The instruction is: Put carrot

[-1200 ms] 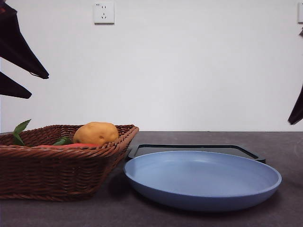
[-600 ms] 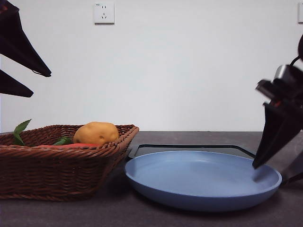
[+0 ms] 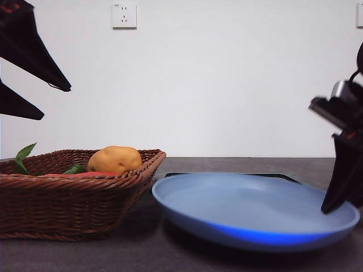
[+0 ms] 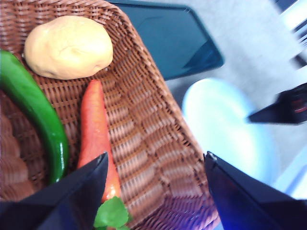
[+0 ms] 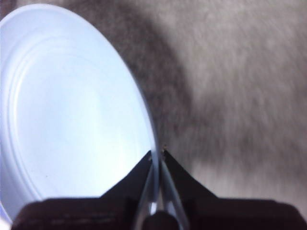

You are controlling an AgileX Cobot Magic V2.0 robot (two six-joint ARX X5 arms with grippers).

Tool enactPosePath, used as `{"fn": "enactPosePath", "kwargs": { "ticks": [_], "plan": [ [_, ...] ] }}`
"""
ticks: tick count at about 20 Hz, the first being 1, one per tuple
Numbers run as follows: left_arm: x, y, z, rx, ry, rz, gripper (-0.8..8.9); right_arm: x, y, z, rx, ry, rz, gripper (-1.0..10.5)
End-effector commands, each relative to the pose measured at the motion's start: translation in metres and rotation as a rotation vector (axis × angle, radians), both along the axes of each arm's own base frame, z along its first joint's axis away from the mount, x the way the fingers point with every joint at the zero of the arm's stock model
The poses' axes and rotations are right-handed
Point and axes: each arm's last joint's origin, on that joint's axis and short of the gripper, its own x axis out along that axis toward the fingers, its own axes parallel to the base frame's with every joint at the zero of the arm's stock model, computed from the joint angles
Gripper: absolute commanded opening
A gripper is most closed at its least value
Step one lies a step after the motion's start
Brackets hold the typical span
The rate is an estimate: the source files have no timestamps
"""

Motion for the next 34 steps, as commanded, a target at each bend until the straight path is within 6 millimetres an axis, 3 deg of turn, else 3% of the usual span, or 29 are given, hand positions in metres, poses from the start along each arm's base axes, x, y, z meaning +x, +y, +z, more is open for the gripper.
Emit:
{"fn": "enactPosePath", "kwargs": {
  "ticks": [1,5,8,12,16,19,23,25,28,30,32,34],
  "plan": [
    [0.009,-0.011,0.016,0.163,-0.063,-0.045,3.50,-0.005,0.000,0.014,0.015,-0.027,0.004,0.0],
    [0.033,-0.035,0.026,0.411,-0.032,-0.105,3.50,-0.017,-0.003,0.036,0.032,-0.118,0.003,0.0],
    [0.054,-0.055,0.018,0.476,-0.006,-0.155,3.50,-0.023,-0.004,0.048,0.045,-0.180,0.002,0.0],
    [0.079,-0.076,-0.010,0.572,0.066,-0.196,3.50,-0.029,-0.006,0.058,0.057,-0.240,0.002,0.0],
    [0.092,-0.084,-0.047,0.629,0.156,-0.233,3.50,-0.031,-0.006,0.060,0.060,-0.254,0.002,0.0],
    [0.093,-0.085,-0.053,0.637,0.172,-0.239,3.47,-0.031,-0.006,0.060,0.060,-0.254,0.002,0.0],
    [0.093,-0.085,-0.053,0.637,0.176,-0.242,0.82,-0.031,-0.006,0.060,0.060,-0.254,0.002,0.0],
    [0.092,-0.084,-0.050,0.637,0.180,-0.243,0.77,-0.031,-0.006,0.060,0.060,-0.254,0.002,0.0],
    [0.080,-0.078,-0.017,0.606,0.093,-0.216,0.77,-0.030,-0.007,0.060,0.036,-0.260,-0.014,0.0],
    [0.069,-0.073,0.027,0.529,-0.016,-0.167,0.77,-0.030,-0.007,0.059,0.029,-0.237,-0.061,0.0],
    [0.056,-0.077,0.075,0.311,-0.116,-0.223,0.77,-0.029,-0.006,0.057,0.035,-0.210,-0.076,0.0],
    [0.048,-0.095,0.107,0.119,-0.189,-0.381,0.77,-0.027,-0.004,0.053,0.040,-0.182,-0.065,0.0]
  ]
}}
